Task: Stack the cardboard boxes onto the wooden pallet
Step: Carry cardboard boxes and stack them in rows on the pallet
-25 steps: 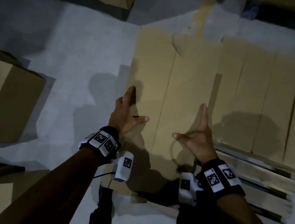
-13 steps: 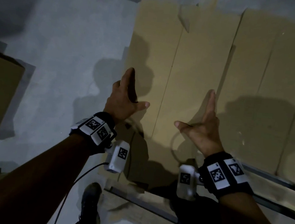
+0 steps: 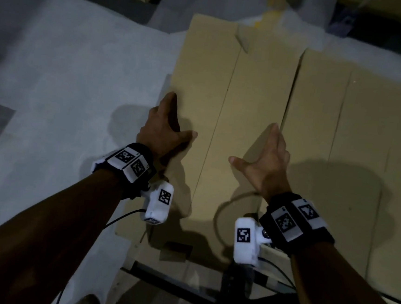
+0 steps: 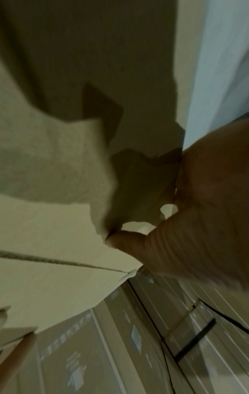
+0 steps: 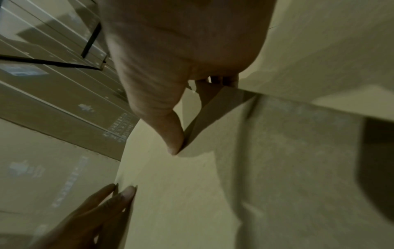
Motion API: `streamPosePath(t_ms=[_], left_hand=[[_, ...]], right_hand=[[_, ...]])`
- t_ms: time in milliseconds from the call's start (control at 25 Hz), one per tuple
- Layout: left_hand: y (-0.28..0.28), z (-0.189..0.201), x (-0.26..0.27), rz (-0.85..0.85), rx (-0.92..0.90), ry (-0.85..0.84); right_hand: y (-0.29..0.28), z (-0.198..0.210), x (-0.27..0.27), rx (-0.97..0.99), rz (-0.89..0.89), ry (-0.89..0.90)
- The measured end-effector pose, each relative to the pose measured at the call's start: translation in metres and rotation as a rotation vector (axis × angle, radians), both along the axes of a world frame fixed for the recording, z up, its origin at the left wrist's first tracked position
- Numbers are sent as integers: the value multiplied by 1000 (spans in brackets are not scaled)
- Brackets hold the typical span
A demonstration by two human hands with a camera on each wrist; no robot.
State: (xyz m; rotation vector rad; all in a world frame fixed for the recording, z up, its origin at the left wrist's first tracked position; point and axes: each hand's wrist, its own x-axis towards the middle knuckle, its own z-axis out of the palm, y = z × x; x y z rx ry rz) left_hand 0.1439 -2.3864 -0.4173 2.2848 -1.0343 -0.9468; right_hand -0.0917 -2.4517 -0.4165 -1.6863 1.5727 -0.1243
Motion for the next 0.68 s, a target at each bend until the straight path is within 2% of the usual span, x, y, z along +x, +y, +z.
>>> streamPosePath(t_ms=[560,680], left_hand=[[-65,-28,11,-20,65,-59],[-72,-37,7,3,43,-27]], right_hand=[[-51,-17,2,-3,22,50],[-56,-19,0,-57,62,121]])
